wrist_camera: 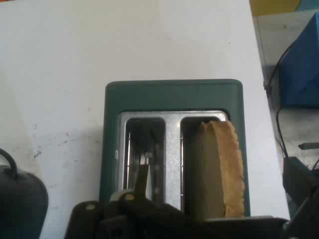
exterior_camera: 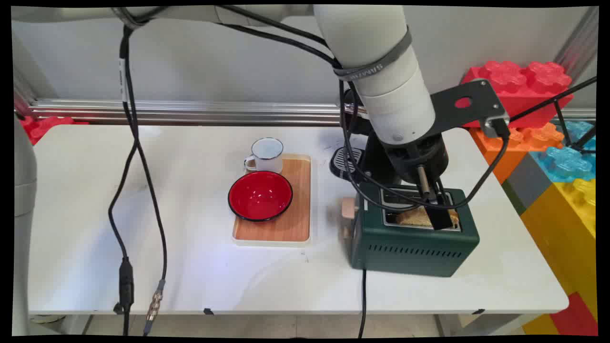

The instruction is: Press the toaster switch

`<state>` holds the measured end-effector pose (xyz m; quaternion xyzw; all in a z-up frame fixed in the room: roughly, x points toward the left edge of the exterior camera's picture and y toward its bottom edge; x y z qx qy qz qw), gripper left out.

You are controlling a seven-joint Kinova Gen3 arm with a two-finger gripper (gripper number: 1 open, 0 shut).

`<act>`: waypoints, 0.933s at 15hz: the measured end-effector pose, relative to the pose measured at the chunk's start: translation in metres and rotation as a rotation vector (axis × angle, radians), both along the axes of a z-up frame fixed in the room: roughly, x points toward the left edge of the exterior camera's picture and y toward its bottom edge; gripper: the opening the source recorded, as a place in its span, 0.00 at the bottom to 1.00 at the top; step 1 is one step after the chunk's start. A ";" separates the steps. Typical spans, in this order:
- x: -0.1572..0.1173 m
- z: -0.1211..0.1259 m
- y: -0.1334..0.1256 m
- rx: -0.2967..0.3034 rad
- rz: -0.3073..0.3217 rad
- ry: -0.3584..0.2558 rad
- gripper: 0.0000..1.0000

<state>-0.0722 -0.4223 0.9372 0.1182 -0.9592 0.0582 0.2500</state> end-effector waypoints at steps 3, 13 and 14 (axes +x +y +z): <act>0.005 0.006 0.006 0.003 0.003 0.007 1.00; 0.057 0.044 0.026 -0.011 0.017 0.083 1.00; 0.064 0.046 0.028 -0.013 0.018 0.090 1.00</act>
